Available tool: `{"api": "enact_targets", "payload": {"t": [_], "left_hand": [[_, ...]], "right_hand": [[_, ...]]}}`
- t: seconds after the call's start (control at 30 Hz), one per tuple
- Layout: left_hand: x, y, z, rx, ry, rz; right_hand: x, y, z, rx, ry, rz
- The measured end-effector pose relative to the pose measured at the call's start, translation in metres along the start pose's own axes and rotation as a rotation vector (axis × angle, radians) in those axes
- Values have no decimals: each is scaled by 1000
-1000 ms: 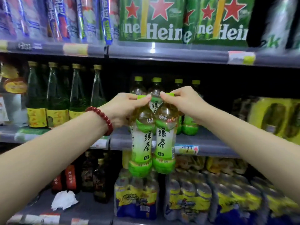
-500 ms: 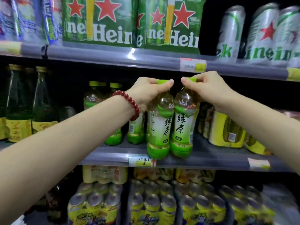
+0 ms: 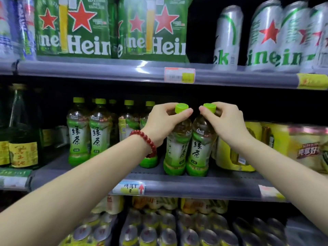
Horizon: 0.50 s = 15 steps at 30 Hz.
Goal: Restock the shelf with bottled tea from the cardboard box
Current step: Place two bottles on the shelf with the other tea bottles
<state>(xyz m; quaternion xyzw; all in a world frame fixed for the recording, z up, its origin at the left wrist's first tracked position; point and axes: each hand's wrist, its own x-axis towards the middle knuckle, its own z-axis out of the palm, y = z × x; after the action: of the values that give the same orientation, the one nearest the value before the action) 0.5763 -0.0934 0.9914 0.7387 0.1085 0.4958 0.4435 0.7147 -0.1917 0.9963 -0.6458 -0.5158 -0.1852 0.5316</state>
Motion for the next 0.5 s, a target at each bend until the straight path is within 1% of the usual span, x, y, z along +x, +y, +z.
{"api": "enact_targets", "payload": {"t": [0.13,0.23,0.33,0.43,0.5], "left_hand": [[4,-3,8,14,24,-26],[2,-21,13,107,69,-42],[-4,-43,17,164,34,-122],[-1,-55,14,223,0,-142],[-2,-62,11,250,-22,-205]], "right_hand": [[4,9,0,107,-28,82],[1,20,9,96,-62,121],[-7,40,22,139,-101,188],[-18,60,34,243,-185,174],[-28,71,39,278,-216,189]]}}
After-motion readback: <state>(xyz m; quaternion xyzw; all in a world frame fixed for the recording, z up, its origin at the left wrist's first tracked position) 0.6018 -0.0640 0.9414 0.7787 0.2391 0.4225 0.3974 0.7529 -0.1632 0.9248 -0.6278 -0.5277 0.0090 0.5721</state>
